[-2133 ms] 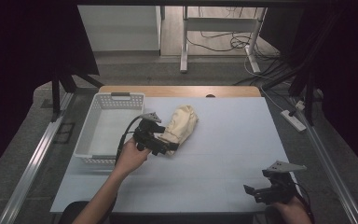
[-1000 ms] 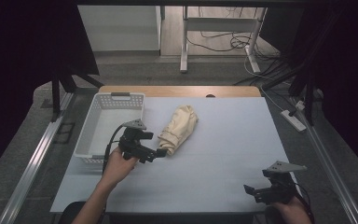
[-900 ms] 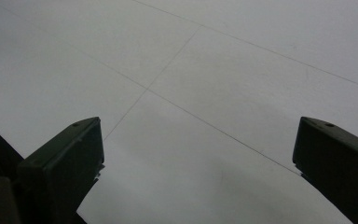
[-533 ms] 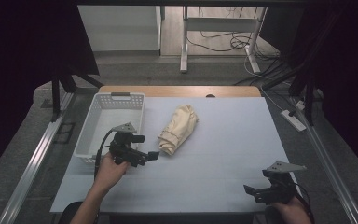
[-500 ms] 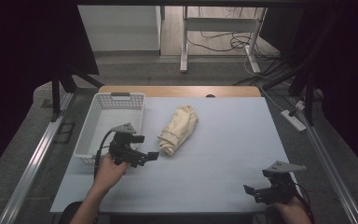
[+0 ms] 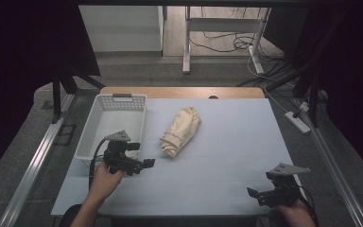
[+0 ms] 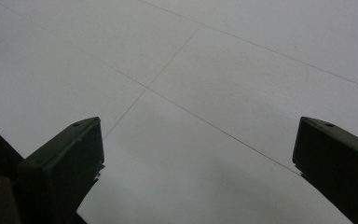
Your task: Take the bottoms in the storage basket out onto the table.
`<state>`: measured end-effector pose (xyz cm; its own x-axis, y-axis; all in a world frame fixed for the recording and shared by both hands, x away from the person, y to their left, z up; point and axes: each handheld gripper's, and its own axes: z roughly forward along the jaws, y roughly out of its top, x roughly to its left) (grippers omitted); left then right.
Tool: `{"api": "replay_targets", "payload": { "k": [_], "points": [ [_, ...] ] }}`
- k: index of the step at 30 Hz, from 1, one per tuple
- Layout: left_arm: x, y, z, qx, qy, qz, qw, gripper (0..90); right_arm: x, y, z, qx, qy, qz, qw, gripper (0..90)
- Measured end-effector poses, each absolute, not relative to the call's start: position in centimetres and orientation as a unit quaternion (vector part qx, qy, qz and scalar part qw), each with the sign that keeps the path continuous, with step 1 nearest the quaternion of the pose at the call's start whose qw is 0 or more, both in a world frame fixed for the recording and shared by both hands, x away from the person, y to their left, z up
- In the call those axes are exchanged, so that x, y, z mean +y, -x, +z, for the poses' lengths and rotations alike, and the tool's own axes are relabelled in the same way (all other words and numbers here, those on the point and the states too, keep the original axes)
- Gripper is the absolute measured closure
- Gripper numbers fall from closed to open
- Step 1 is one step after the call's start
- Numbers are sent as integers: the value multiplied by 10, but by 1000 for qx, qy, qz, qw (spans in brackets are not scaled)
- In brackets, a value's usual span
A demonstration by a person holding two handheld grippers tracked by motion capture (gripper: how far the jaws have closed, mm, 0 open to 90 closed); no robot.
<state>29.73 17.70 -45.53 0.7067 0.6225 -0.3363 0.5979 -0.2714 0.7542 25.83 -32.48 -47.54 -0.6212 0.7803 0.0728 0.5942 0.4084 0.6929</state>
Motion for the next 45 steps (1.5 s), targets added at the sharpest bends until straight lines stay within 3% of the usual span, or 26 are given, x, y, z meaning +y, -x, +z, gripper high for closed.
{"api": "replay_targets", "payload": {
  "k": [45],
  "points": [
    [233, -233, -483, 442, -776, 52, 448, 0, -325, -259, -476, 827, -419, 351, 132, 24]
  ]
}}
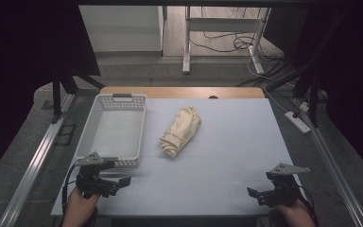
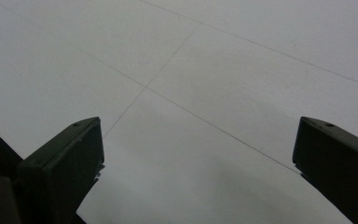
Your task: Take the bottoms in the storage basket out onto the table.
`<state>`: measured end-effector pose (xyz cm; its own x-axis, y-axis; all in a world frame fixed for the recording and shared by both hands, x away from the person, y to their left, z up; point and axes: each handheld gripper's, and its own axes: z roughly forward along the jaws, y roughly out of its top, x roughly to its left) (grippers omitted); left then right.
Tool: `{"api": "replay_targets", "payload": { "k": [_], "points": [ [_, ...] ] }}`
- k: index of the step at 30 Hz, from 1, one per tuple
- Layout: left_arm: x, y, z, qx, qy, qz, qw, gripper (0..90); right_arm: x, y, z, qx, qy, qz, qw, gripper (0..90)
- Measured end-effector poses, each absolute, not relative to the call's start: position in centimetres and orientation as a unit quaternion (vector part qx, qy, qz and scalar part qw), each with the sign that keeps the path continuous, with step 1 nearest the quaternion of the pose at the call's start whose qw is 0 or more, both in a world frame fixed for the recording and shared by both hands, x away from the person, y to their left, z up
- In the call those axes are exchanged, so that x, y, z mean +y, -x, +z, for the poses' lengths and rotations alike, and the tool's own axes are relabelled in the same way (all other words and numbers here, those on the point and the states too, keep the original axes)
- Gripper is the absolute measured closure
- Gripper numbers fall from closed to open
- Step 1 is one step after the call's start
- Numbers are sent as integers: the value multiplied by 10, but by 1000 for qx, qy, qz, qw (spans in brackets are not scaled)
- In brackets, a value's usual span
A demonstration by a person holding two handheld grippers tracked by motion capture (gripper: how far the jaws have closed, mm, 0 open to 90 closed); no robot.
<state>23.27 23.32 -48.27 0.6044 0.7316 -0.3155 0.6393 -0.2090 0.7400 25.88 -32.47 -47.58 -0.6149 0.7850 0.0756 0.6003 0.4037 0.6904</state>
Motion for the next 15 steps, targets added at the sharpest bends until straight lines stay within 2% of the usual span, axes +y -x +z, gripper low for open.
{"api": "replay_targets", "payload": {
  "k": [15],
  "points": [
    [249, -224, -498, 460, -774, 65, 430, 0, -325, -259, -476, 826, -421, 351, 131, 23]
  ]
}}
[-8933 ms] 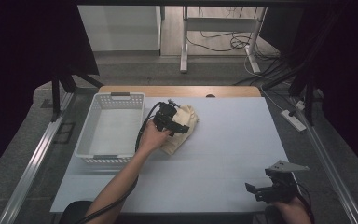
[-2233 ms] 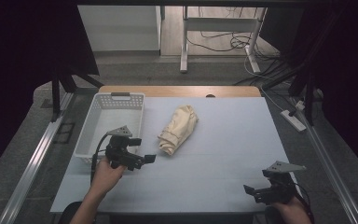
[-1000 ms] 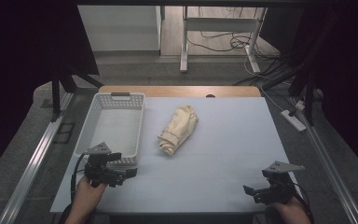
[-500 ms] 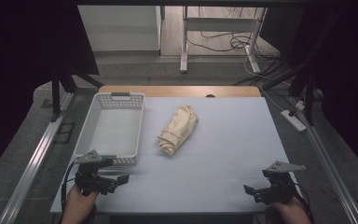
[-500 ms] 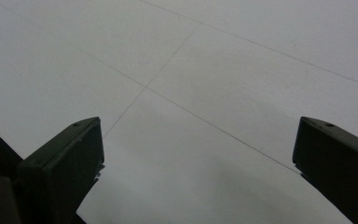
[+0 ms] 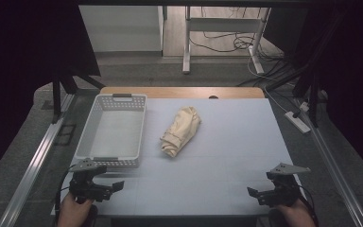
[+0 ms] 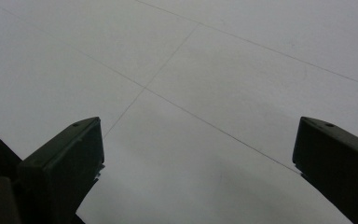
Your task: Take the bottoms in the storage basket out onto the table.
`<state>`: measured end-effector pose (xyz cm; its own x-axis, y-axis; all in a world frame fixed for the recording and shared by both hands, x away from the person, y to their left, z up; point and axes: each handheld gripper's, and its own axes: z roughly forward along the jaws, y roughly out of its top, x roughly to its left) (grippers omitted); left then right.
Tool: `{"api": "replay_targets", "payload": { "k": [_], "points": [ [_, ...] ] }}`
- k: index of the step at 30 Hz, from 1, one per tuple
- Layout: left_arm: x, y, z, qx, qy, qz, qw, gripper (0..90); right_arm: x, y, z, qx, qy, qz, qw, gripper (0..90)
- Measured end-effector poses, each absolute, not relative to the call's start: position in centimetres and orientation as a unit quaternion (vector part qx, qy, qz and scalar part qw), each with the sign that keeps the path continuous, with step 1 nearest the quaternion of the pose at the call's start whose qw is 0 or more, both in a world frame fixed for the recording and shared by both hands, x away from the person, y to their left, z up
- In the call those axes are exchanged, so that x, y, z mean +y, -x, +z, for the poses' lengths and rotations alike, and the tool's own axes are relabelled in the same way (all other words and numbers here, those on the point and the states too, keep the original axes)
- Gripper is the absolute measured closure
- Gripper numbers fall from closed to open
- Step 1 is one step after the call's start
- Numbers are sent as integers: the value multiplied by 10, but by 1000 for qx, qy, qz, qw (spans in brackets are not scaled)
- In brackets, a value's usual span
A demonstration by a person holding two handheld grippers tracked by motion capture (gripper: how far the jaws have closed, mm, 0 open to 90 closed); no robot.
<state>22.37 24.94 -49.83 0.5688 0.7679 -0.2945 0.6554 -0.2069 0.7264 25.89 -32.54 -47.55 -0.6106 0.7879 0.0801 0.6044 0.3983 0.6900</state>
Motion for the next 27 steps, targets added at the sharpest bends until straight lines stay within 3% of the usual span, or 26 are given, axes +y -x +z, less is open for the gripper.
{"api": "replay_targets", "payload": {
  "k": [27],
  "points": [
    [277, -215, -502, 489, -762, 79, 417, 0, -326, -258, -475, 822, -426, 353, 136, 23]
  ]
}}
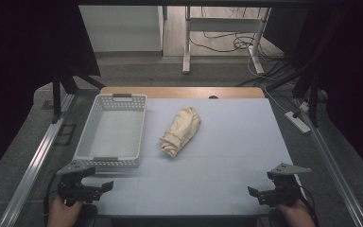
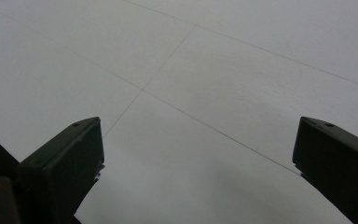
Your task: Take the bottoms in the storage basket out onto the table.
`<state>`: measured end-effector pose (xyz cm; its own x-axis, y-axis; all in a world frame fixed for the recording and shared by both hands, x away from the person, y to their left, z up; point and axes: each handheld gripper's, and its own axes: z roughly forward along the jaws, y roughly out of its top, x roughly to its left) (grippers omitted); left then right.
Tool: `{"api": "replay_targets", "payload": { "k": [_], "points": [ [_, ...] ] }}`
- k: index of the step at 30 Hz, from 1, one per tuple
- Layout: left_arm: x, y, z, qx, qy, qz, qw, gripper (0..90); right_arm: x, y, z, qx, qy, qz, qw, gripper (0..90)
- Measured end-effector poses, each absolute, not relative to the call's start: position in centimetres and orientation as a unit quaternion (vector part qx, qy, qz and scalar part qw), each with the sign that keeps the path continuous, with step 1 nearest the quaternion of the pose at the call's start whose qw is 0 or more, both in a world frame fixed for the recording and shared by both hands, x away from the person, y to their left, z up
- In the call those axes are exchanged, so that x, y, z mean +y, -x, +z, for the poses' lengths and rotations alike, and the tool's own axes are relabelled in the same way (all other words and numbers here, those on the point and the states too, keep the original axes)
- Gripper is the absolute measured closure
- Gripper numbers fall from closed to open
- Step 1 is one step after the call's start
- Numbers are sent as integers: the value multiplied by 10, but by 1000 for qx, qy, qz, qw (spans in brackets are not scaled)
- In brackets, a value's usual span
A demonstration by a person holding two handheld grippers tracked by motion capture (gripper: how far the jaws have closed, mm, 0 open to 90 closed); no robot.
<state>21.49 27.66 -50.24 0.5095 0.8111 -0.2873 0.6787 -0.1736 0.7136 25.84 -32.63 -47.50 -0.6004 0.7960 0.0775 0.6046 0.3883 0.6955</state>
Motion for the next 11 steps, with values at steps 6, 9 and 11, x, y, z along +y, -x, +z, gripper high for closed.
{"api": "replay_targets", "payload": {
  "k": [6, 9, 11],
  "points": [
    [275, -216, -503, 489, -771, 77, 400, 0, -326, -258, -475, 820, -428, 353, 140, 23],
    [273, -217, -503, 490, -774, 77, 393, 2, -326, -258, -475, 820, -429, 352, 142, 23],
    [272, -218, -503, 488, -777, 77, 391, 5, -326, -258, -475, 821, -428, 349, 144, 23]
  ]
}}
